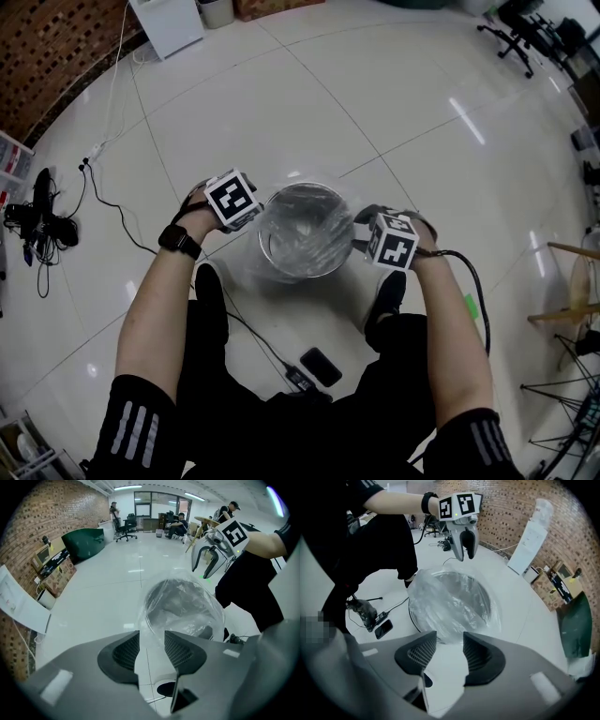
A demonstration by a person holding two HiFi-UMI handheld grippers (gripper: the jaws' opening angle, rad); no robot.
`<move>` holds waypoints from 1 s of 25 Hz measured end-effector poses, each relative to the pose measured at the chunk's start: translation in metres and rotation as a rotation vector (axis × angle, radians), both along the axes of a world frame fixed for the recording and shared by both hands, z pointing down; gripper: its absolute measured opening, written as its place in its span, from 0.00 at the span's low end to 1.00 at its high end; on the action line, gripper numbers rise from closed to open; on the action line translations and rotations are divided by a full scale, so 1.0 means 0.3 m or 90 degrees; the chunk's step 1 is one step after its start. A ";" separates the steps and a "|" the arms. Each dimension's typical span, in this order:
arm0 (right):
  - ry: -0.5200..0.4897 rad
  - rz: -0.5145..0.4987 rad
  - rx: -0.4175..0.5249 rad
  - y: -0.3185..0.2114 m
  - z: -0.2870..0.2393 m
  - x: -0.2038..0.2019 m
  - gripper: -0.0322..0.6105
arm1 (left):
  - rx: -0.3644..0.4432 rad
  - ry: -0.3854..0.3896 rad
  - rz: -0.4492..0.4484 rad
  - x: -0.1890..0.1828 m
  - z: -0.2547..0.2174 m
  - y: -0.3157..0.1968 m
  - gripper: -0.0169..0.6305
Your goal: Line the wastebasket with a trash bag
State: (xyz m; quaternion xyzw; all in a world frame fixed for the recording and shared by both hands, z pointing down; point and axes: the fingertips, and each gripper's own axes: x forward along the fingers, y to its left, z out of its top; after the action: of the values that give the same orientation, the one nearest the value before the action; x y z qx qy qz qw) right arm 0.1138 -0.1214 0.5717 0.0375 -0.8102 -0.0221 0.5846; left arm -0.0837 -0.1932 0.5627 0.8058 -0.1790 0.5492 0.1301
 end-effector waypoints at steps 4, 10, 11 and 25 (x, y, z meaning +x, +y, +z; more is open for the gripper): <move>0.027 -0.024 0.010 0.012 0.058 0.003 0.36 | -0.022 -0.016 -0.004 -0.029 0.052 0.026 0.27; 0.045 -0.029 0.007 0.011 0.112 0.004 0.17 | -0.020 -0.014 0.010 -0.006 0.042 0.031 0.27; 0.044 -0.026 0.008 0.009 0.110 0.005 0.09 | -0.017 -0.013 0.012 -0.002 0.037 0.029 0.27; 0.039 0.001 -0.056 0.078 0.018 0.137 0.06 | -0.077 -0.055 0.038 -0.078 0.061 0.134 0.27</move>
State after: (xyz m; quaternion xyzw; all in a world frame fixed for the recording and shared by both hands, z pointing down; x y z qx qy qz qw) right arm 0.1548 -0.0979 0.5771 0.0120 -0.7919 0.0127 0.6103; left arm -0.1070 -0.1530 0.5811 0.7771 -0.1266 0.5968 0.1544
